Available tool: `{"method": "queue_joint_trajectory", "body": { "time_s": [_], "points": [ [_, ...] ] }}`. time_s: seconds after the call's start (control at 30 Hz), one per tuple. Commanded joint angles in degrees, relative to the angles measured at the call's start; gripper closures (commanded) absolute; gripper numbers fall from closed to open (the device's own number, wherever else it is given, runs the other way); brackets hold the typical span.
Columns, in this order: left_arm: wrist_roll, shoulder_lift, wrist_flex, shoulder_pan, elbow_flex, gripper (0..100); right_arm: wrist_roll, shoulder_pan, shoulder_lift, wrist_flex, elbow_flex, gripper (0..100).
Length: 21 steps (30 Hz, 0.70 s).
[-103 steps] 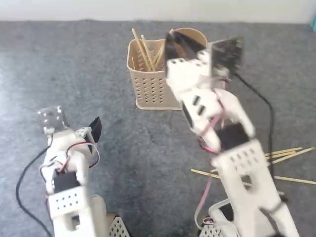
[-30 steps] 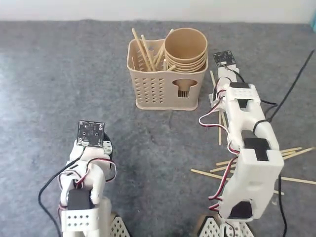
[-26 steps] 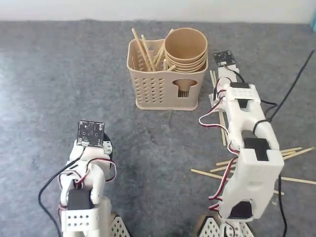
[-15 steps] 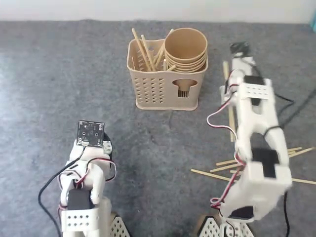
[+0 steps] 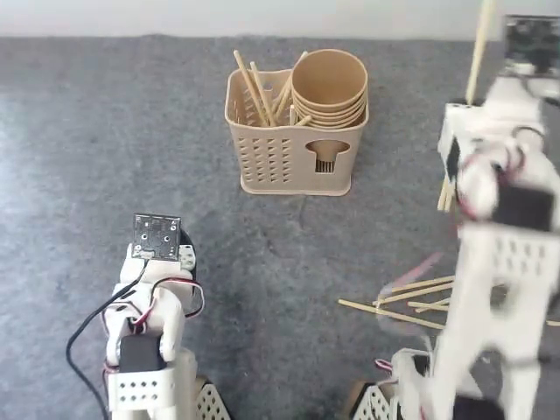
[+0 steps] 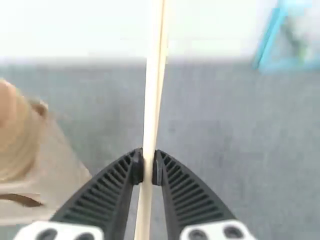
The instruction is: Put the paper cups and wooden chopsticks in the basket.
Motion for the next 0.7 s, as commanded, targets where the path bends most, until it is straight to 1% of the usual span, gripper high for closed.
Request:
{"method": "queue_joint_trajectory", "body": {
  "time_s": [0.0,0.13,0.27,0.37,0.43,0.57,0.67],
  "points": [
    [-0.1,-1.0,-1.2,0.1,-0.3,99,-2.3,-6.5,-11.2,-0.7,-2.4,99.1],
    [-0.1,-1.0,-0.3,0.1,-0.3,99,-3.0,-16.6,-15.2,-8.9,-2.1,99.1],
    [-0.2,-1.0,1.3,0.1,-0.3,99,-8.8,-23.3,-14.3,-21.8,-1.5,99.1],
    [-0.3,-1.0,1.5,0.1,-0.3,99,-11.2,-26.5,-12.0,-32.0,-0.1,99.1],
    [-0.4,-1.0,2.5,0.1,-0.3,99,-11.3,-28.0,-9.8,-37.1,0.9,99.0],
    [-0.4,-1.0,4.0,0.1,-0.3,99,-11.3,-29.8,-4.3,-44.4,2.5,99.0],
    [-0.4,-1.0,4.7,0.2,-0.3,99,-11.3,-29.9,0.7,-49.1,3.2,99.0]
  ]
}}
